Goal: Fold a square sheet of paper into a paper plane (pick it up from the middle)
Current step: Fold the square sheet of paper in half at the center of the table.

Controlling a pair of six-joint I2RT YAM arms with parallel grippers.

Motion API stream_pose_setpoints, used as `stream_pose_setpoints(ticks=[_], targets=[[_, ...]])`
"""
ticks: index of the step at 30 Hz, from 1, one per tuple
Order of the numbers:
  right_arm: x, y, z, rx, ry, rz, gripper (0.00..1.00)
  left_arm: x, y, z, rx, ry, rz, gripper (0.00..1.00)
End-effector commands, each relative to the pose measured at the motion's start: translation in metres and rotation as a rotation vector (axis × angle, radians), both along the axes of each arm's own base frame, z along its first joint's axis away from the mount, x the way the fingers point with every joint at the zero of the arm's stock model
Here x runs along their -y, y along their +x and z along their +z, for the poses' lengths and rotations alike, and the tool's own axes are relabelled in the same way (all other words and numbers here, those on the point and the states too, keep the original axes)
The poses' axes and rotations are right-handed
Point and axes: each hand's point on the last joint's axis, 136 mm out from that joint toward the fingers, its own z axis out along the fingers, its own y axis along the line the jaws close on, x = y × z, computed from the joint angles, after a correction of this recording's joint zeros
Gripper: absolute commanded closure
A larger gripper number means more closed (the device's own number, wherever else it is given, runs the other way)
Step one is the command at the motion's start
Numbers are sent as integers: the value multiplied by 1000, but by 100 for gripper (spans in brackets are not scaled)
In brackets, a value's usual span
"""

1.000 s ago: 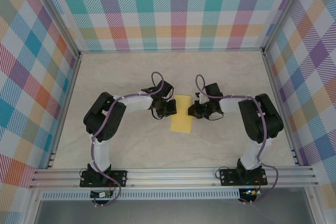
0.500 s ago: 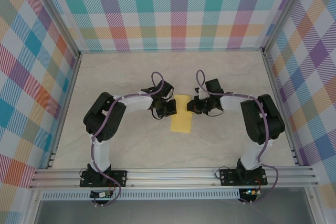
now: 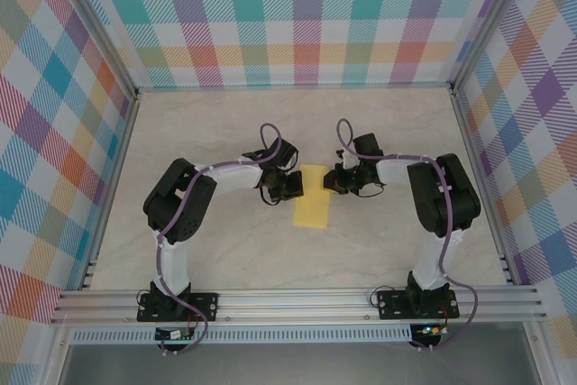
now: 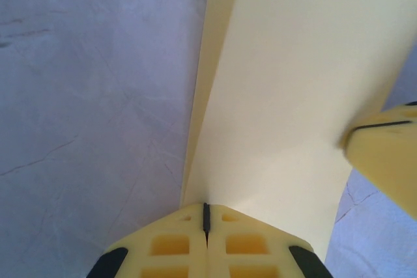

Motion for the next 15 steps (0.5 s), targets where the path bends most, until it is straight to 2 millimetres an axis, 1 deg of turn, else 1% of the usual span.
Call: stream_pose_setpoints(ticks=[1, 3, 4, 6, 11, 13, 15], targets=[[8, -6, -18, -17, -44, 8, 93, -21, -30, -26, -90, 113, -23, 100], [9, -5, -22, -26, -54, 5, 92, -21, -30, -27, -91, 116, -23, 100], [7, -5, -20, -30, -47, 8, 92, -21, -30, -27, -93, 116, -24, 100], [3, -2, -9, -16, -20, 16, 91, -22, -31, -28, -94, 118, -24, 100], [-2, 15, 32, 56, 28, 15, 91, -22, -30, -26, -92, 119, -22, 100], [-2, 22, 38, 66, 40, 12, 91, -22, -31, -26, -94, 119, -23, 100], [0, 25, 35, 62, 36, 7, 92, -22, -30, -26, -91, 119, -23, 100]])
